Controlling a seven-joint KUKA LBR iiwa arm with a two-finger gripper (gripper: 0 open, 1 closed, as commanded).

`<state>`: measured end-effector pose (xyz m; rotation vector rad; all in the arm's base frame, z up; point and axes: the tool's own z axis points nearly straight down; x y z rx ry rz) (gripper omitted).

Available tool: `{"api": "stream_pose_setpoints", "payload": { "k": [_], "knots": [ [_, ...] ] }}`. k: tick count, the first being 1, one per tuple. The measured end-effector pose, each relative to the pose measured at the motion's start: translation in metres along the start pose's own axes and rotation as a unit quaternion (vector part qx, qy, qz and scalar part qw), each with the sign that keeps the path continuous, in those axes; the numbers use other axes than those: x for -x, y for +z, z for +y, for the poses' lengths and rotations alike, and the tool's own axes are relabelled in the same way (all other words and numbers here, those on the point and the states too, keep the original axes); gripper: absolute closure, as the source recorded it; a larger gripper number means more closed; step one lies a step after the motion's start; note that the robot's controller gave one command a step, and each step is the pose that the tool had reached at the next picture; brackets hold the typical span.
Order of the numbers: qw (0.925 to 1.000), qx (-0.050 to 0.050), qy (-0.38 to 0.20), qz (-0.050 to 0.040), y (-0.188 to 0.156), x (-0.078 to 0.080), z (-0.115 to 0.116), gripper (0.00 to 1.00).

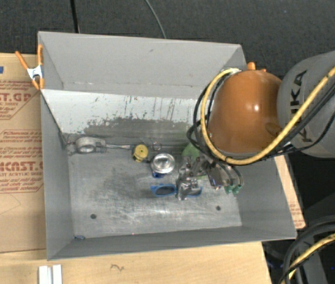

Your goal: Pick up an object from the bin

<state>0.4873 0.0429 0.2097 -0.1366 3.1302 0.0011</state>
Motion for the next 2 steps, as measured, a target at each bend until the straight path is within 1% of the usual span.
{"api": "stream_pose_setpoints", "payload": {
  "k": [1,2],
  "knots": [
    [1.0000,0.000,-0.006,0.0052,0.024,-0.013,-0.051,1.00],
    [0.9999,-0.001,0.014,-0.0010,-0.062,-0.008,-0.050,1.00]
  ]
}}
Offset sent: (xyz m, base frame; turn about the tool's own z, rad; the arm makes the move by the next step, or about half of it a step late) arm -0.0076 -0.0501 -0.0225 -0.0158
